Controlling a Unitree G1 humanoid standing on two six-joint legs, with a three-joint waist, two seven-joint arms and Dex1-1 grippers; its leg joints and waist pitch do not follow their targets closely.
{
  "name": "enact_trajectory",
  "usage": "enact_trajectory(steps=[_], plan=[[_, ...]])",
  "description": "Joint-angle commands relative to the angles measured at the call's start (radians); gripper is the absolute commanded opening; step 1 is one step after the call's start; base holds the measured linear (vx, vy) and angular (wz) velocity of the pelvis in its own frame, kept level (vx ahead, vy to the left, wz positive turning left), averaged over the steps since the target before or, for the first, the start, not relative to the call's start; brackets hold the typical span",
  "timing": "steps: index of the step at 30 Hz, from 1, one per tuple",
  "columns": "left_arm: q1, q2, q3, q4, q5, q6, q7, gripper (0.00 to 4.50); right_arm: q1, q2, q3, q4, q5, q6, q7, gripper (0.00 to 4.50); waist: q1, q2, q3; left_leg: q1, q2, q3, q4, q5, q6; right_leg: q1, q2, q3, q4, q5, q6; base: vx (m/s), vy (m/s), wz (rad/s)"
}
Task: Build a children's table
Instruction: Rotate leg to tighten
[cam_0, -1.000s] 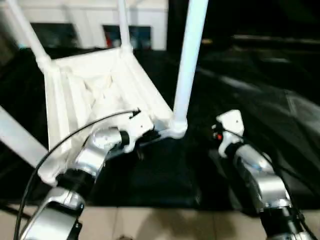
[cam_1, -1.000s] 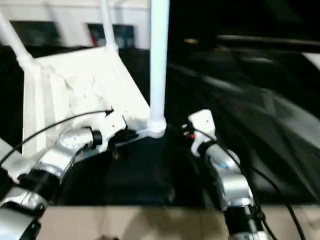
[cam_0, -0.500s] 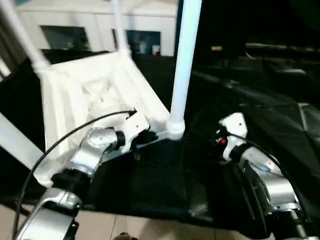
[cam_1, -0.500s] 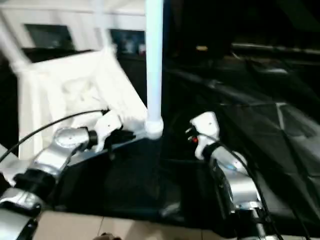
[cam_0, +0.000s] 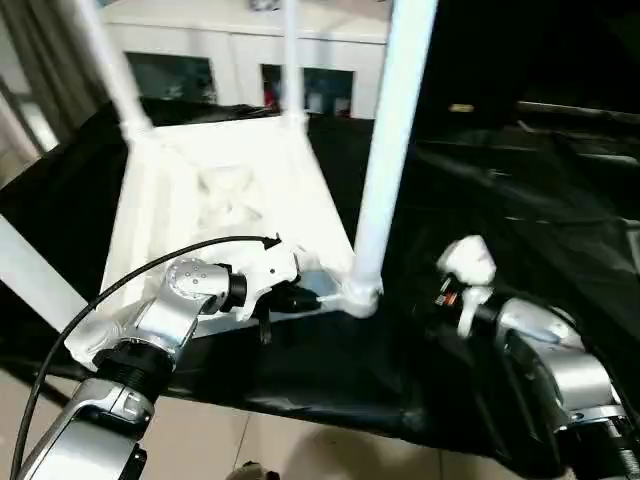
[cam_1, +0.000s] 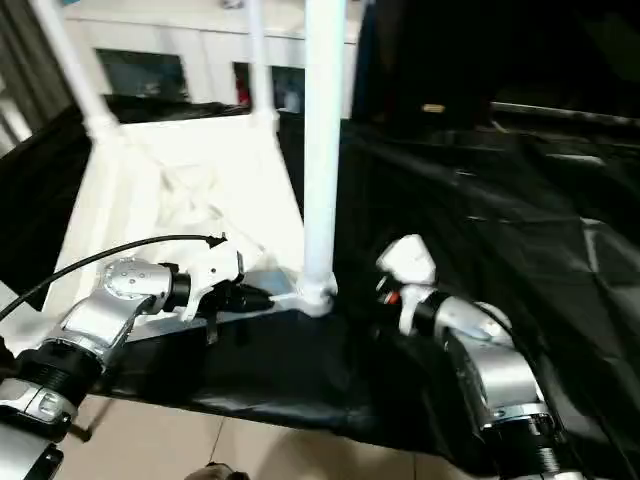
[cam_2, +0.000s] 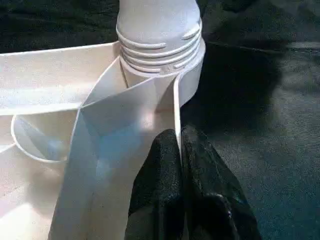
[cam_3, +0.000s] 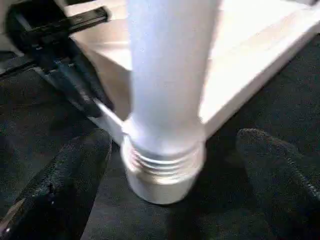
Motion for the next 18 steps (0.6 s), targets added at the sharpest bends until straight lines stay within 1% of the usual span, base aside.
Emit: enact_trajectory(steps=[1,2,3,4,5,6,8,10,11,12,13,15,17,18], plan=[[-0.026,-0.013,-0.029,-0.038,-0.009,-0.019,-0.037,0.0,-0.028,-0.014,0.01,0.013,-0.031,-0.014,-0.001,4.41,0.001,-0.01,-0.073,0.033,0.073,-0.033,-0.074,-0.122,0.065,0.018,-0.098,0.045,-0.073,0.11,-0.266,0.0,0.0,0.0],[-0.027,-0.016,-0.031,-0.039,-0.011,-0.017,-0.043,0.0,-0.037,-0.015,0.013,0.028,-0.047,-0.024,-0.008,4.41,0.003,-0.01,-0.073,0.032,0.07,-0.031,-0.073,-0.115,0.065,0.017,-0.098,0.044,-0.072,0.109,-0.267,0.0,0.0,0.0],[-0.028,-0.018,-0.032,-0.04,-0.012,-0.016,-0.045,0.0,-0.04,-0.015,0.014,0.034,-0.053,-0.028,-0.009,4.41,0.006,-0.013,-0.073,0.033,0.07,-0.03,-0.072,-0.115,0.066,0.017,-0.099,0.045,-0.074,0.105,-0.267,0.0,0.0,0.0],[-0.029,-0.02,-0.032,-0.041,-0.012,-0.015,-0.044,0.0,-0.047,-0.017,0.019,0.046,-0.066,-0.038,-0.011,4.41,0.011,-0.013,-0.073,0.033,0.072,-0.028,-0.071,-0.113,0.067,0.015,-0.101,0.046,-0.074,0.098,-0.264,0.0,0.0,0.0],[-0.03,-0.022,-0.032,-0.043,-0.012,-0.013,-0.044,0.0,-0.054,-0.016,0.023,0.057,-0.072,-0.045,-0.013,4.41,0.012,-0.013,-0.072,0.032,0.071,-0.028,-0.071,-0.115,0.066,0.015,-0.101,0.046,-0.074,0.092,-0.262,0.0,0.0,0.0],[-0.03,-0.024,-0.033,-0.048,-0.012,-0.008,-0.046,0.0,-0.066,-0.013,0.028,0.07,-0.071,-0.049,-0.01,4.41,0.014,-0.014,-0.072,0.033,0.072,-0.028,-0.072,-0.117,0.066,0.015,-0.101,0.045,-0.075,0.081,-0.258,0.0,0.0,0.0],[-0.03,-0.024,-0.034,-0.049,-0.011,-0.007,-0.048,0.0,-0.069,-0.012,0.03,0.072,-0.069,-0.05,-0.009,4.41,0.013,-0.014,-0.071,0.031,0.072,-0.028,-0.074,-0.125,0.063,0.015,-0.101,0.045,-0.077,0.065,-0.255,0.0,0.0,0.0],[-0.029,-0.022,-0.034,-0.048,-0.009,-0.009,-0.052,0.0,-0.081,0.003,0.026,0.077,-0.051,-0.044,-0.003,4.41,0.012,-0.019,-0.068,0.031,0.073,-0.029,-0.077,-0.141,0.057,0.015,-0.101,0.046,-0.081,0.034,-0.25,0.0,0.0,0.0],[-0.029,-0.022,-0.035,-0.047,-0.007,-0.011,-0.049,0.0,-0.084,0.005,0.027,0.081,-0.045,-0.042,0.005,4.41,0.012,-0.019,-0.068,0.031,0.073,-0.029,-0.077,-0.144,0.056,0.015,-0.102,0.046,-0.08,0.028,-0.25,0.0,0.0,0.0],[-0.03,-0.022,-0.035,-0.046,-0.005,-0.012,-0.047,0.0,-0.087,0.006,0.031,0.086,-0.044,-0.044,0.018,4.41,0.011,-0.021,-0.067,0.031,0.073,-0.028,-0.077,-0.146,0.054,0.015,-0.102,0.046,-0.082,0.021,-0.249,0.0,0.0,0.0],[-0.03,-0.021,-0.035,-0.046,-0.005,-0.011,-0.048,0.0,-0.09,0.007,0.035,0.095,-0.05,-0.052,0.027,4.41,0.012,-0.019,-0.068,0.031,0.073,-0.028,-0.076,-0.141,0.055,0.014,-0.102,0.046,-0.08,0.025,-0.25,0.0,0.0,0.0],[-0.029,-0.02,-0.033,-0.046,-0.007,-0.011,-0.046,0.0,-0.099,0.011,0.046,0.116,-0.057,-0.065,0.045,4.41,0.013,-0.021,-0.069,0.032,0.073,-0.028,-0.076,-0.127,0.06,0.014,-0.101,0.046,-0.078,0.043,-0.251,0.0,0.0,0.0],[-0.026,-0.018,-0.032,-0.046,-0.007,-0.011,-0.045,0.0,-0.111,0.016,0.052,0.136,-0.058,-0.074,0.049,4.41,0.014,-0.02,-0.07,0.031,0.073,-0.027,-0.075,-0.124,0.061,0.014,-0.101,0.045,-0.077,0.053,-0.254,0.0,0.0,0.0],[-0.027,-0.018,-0.031,-0.044,-0.006,-0.011,-0.044,0.0,-0.118,0.02,0.054,0.146,-0.058,-0.075,0.048,4.13,0.013,-0.025,-0.069,0.03,0.073,-0.027,-0.076,-0.117,0.064,0.014,-0.1,0.045,-0.077,0.064,-0.256,0.0,0.0,0.0]])
